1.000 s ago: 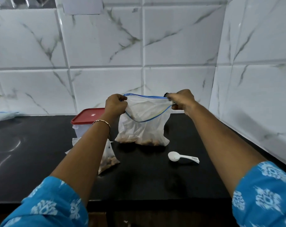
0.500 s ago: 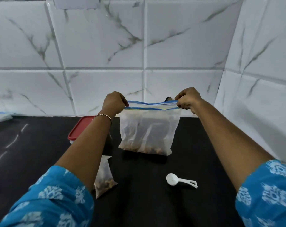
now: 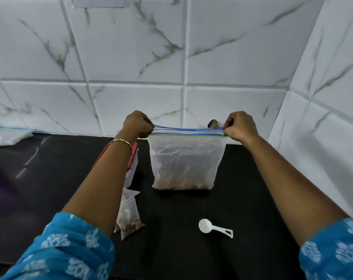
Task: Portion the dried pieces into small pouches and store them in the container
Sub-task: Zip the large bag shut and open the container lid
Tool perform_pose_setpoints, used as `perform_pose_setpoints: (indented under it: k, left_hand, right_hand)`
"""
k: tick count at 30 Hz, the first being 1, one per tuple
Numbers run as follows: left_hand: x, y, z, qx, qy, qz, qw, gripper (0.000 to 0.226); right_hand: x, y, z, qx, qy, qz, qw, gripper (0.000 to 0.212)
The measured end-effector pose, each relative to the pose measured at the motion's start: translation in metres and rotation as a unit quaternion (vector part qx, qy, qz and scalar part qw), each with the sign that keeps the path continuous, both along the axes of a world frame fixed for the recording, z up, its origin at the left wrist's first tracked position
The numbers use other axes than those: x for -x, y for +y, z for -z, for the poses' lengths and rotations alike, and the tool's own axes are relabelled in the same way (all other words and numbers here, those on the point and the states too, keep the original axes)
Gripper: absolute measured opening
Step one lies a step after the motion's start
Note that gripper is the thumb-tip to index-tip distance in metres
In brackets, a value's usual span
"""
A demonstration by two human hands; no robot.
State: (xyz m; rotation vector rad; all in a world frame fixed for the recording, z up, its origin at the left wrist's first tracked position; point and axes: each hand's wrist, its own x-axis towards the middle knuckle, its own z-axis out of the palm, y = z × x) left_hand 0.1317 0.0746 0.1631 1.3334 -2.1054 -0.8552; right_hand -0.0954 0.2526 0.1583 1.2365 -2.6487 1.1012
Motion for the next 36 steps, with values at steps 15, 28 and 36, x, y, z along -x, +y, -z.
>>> perform_pose_setpoints:
  k: [15, 28, 36]
  left_hand:
    - [0.023, -0.028, 0.013, -0.142, 0.256, -0.063, 0.954, 0.016]
    - [0.013, -0.037, 0.066, -0.176, 0.344, 0.084, 0.919, 0.03]
    - [0.031, -0.045, 0.076, -0.092, 0.318, 0.072, 0.941, 0.009]
  right_hand:
    - [0.026, -0.026, 0.007, 0.243, -0.313, 0.008, 0.918, 0.019]
    - [0.05, -0.012, 0.054, 0.295, -0.351, -0.054, 0.887, 0.031]
    - [0.05, -0.015, 0.057, 0.347, -0.292, -0.027, 0.891, 0.015]
